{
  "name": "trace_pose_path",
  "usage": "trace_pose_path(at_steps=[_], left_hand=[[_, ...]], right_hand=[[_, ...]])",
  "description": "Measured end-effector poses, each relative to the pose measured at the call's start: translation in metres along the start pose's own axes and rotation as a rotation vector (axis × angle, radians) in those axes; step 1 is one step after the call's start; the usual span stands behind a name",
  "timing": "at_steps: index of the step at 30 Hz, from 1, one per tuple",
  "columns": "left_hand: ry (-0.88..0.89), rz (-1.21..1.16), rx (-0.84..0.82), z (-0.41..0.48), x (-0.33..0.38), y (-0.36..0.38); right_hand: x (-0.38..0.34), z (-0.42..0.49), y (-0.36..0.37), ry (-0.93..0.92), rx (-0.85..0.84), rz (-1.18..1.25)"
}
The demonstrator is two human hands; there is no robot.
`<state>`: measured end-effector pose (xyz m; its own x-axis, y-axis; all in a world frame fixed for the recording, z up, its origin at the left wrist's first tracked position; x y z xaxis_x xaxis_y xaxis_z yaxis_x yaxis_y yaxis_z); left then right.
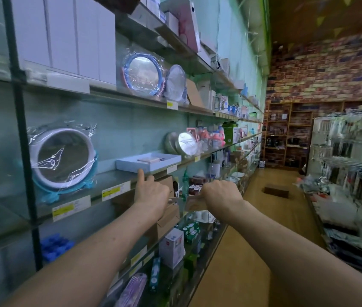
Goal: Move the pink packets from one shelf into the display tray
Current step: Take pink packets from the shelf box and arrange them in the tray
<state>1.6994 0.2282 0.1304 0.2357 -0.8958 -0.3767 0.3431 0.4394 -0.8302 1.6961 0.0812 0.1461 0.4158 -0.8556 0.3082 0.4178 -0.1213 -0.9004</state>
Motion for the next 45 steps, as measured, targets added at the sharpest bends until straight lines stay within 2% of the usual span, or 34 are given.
trace_pose_path(at_steps=[9,26,39,45], left_hand=[[-0.025,0.013,-0.001,0.055,0.040,0.009],[-0.221,0.116,-0.056,0.166,0.145,0.019],[-0.311,0.183,-0.064,0.240,0.148,0.034],[-0.376,0.127,0.031,0.298,0.131,0.037]], right_hand=[[0.054,0.046,0.042,-0.051,0.026,0.007],[0.198,0.136,0.118,-0.219,0.132,0.050],[0.222,0.228,0.150,-0.269,0.251,0.096],[0.233,0.287,0.142,-0.286,0.381,0.092]])
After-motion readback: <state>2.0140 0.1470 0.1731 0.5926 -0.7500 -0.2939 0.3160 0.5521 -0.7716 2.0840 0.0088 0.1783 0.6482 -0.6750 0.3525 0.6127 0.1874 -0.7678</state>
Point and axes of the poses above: each hand's wrist, its own z-axis towards the middle knuckle, its own y-axis out of the palm, x = y × z, the point moved 2 cm from there along z, towards the middle knuckle, and after that the axes turned 5 degrees about -y, right-handed, at the moved point
